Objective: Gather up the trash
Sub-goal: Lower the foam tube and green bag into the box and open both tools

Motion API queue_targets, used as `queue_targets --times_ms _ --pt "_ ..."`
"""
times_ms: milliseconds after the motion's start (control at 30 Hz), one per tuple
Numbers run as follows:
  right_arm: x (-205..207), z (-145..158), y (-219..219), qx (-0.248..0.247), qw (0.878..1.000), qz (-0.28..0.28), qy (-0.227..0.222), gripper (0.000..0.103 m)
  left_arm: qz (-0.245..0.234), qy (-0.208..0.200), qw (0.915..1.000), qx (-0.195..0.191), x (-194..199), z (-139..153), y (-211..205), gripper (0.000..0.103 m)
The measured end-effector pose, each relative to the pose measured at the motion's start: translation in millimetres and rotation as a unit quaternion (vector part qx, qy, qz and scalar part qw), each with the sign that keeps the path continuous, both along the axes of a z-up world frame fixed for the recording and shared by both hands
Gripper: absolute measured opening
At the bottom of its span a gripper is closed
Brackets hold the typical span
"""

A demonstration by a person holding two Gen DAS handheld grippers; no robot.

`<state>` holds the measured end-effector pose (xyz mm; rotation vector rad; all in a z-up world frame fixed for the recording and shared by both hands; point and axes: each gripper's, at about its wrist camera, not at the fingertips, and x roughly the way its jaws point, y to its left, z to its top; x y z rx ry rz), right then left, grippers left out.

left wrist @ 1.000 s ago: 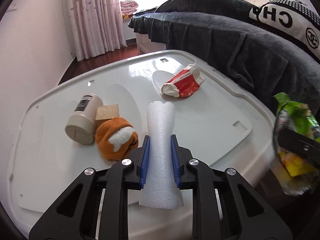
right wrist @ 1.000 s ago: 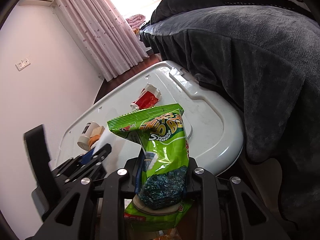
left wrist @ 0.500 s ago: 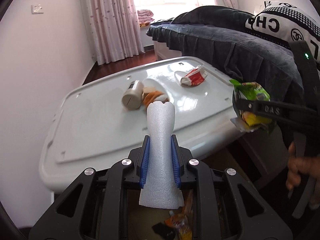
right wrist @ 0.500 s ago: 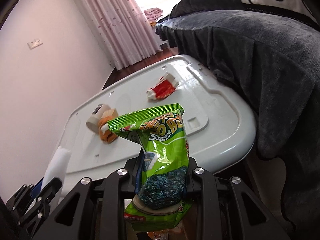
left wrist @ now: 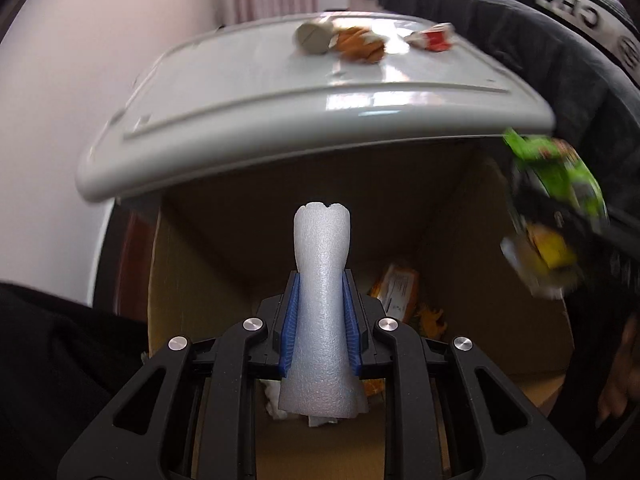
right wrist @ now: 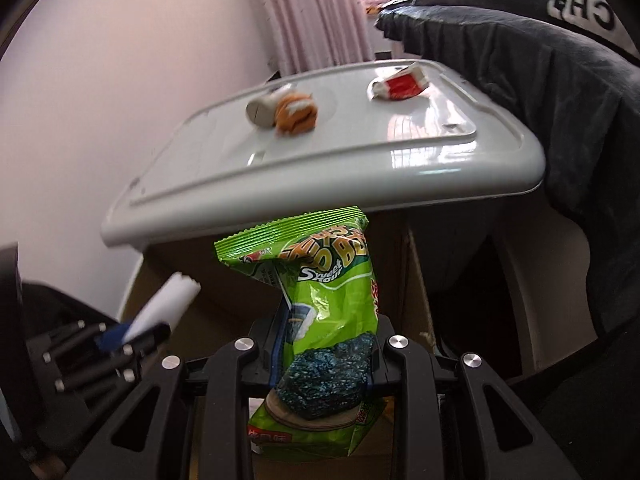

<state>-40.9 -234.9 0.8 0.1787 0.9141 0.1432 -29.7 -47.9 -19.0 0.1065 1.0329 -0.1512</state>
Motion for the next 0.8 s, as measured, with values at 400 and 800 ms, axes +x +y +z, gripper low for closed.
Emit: queue_targets --times_ms 400,800 --pt "15 -22 12 -0.008 0.998 0.023 0.05 0.028 0.019 0.024 0.9995 -0.006 4 -13 12 0.02" --pt "11 -23 18 -0.011 0.998 0.032 0.051 0.067 0.057 0.025 0.9977 0.028 13 -17 13 0.081"
